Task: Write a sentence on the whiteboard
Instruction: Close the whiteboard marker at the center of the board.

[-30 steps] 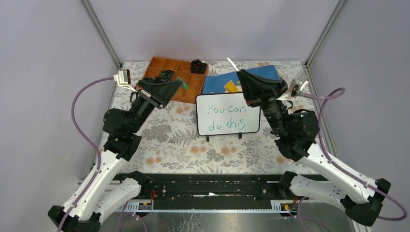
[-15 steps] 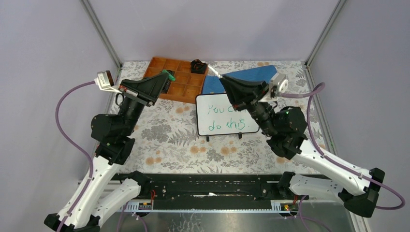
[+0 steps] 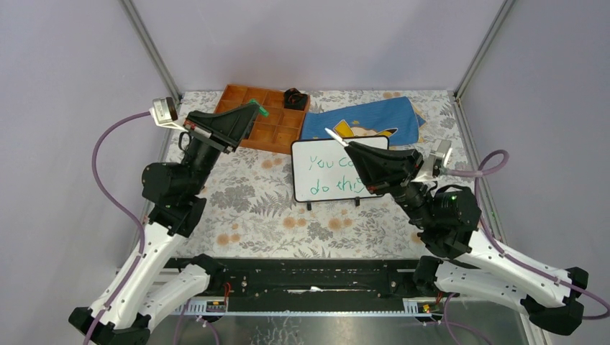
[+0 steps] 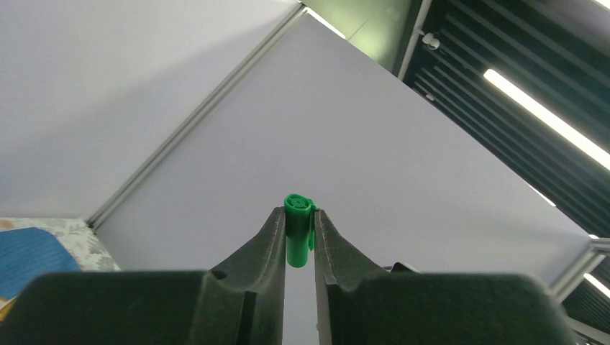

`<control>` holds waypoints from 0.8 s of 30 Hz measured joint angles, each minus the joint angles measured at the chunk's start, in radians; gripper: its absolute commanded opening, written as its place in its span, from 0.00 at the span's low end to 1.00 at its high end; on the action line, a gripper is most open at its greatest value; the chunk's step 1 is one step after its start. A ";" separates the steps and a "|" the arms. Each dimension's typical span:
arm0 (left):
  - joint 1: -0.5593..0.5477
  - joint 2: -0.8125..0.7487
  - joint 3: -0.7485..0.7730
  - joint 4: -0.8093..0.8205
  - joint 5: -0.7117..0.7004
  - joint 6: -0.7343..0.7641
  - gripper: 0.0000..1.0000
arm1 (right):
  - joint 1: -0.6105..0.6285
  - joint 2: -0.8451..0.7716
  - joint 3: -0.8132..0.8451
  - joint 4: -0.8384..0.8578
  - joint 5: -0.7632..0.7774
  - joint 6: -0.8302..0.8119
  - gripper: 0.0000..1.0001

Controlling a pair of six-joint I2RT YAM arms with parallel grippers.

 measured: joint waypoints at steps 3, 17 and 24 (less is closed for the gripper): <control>0.000 0.007 0.000 0.024 0.017 -0.025 0.00 | 0.056 0.018 0.000 0.029 0.033 -0.037 0.00; 0.000 0.002 -0.005 0.114 0.068 -0.096 0.00 | 0.123 0.194 0.034 0.167 -0.022 0.001 0.00; 0.000 -0.016 -0.070 0.175 0.069 -0.155 0.00 | 0.123 0.244 0.071 0.279 -0.032 0.090 0.00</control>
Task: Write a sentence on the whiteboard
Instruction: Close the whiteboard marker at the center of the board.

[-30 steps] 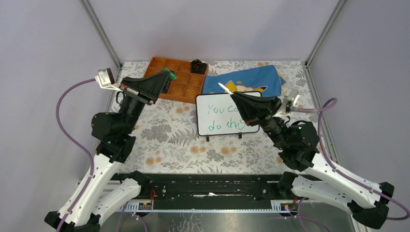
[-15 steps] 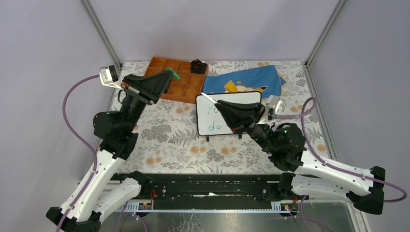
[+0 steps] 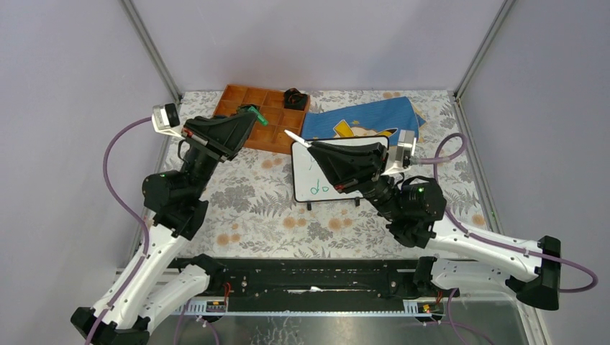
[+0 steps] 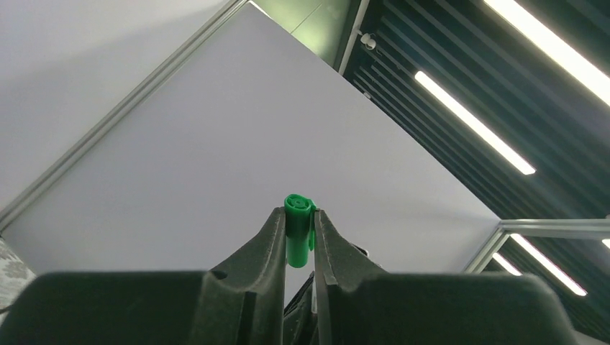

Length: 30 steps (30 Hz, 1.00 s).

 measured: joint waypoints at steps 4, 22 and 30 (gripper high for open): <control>0.000 -0.002 -0.045 0.027 -0.017 -0.056 0.00 | 0.000 0.043 0.027 0.021 -0.015 0.040 0.00; 0.000 -0.039 -0.121 0.030 -0.121 -0.274 0.00 | 0.000 0.094 0.055 0.011 -0.027 0.042 0.00; 0.000 -0.039 -0.134 0.032 -0.119 -0.294 0.00 | 0.000 0.111 0.083 -0.029 -0.027 0.040 0.00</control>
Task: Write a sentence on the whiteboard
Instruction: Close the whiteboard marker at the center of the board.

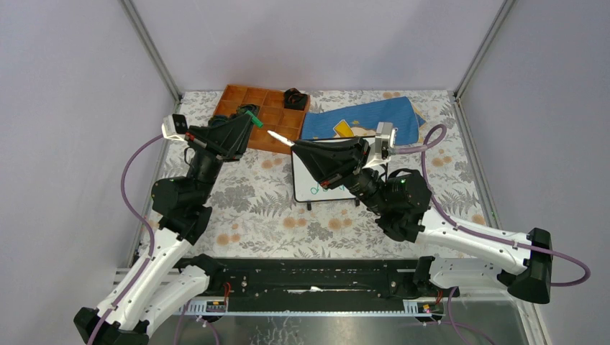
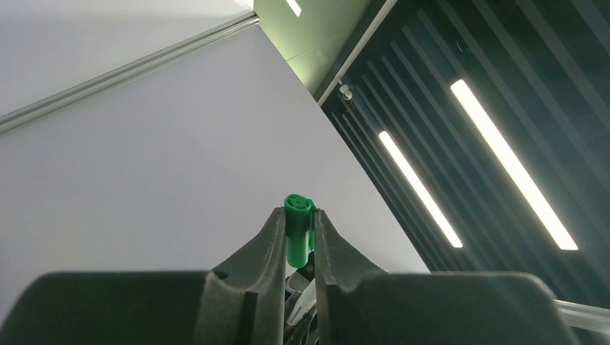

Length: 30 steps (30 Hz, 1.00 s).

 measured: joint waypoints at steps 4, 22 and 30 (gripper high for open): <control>0.000 0.003 0.000 0.004 0.006 0.000 0.00 | 0.000 0.005 0.010 -0.011 0.000 0.000 0.00; 0.000 0.004 0.000 0.009 0.029 0.004 0.00 | 0.000 0.020 0.030 -0.059 0.003 0.000 0.00; 0.000 0.004 0.000 0.010 0.034 0.005 0.00 | 0.000 0.024 0.030 -0.060 0.005 0.000 0.00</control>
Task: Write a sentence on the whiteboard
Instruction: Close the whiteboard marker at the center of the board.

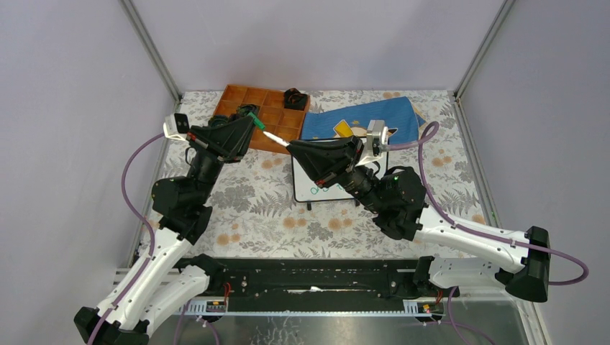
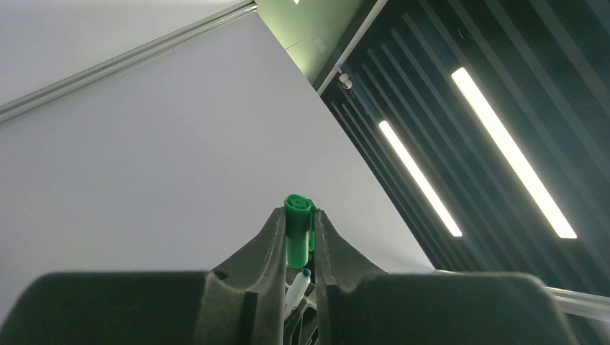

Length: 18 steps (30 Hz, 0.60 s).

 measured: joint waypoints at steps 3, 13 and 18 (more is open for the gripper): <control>0.000 0.000 0.000 0.000 0.000 0.000 0.00 | 0.000 0.000 0.000 0.000 0.014 0.000 0.00; 0.000 -0.004 0.000 0.000 0.008 0.004 0.00 | 0.000 0.000 0.000 0.000 0.024 0.000 0.00; 0.000 -0.006 0.000 0.000 0.010 0.005 0.00 | 0.000 0.000 0.000 0.000 0.025 0.000 0.00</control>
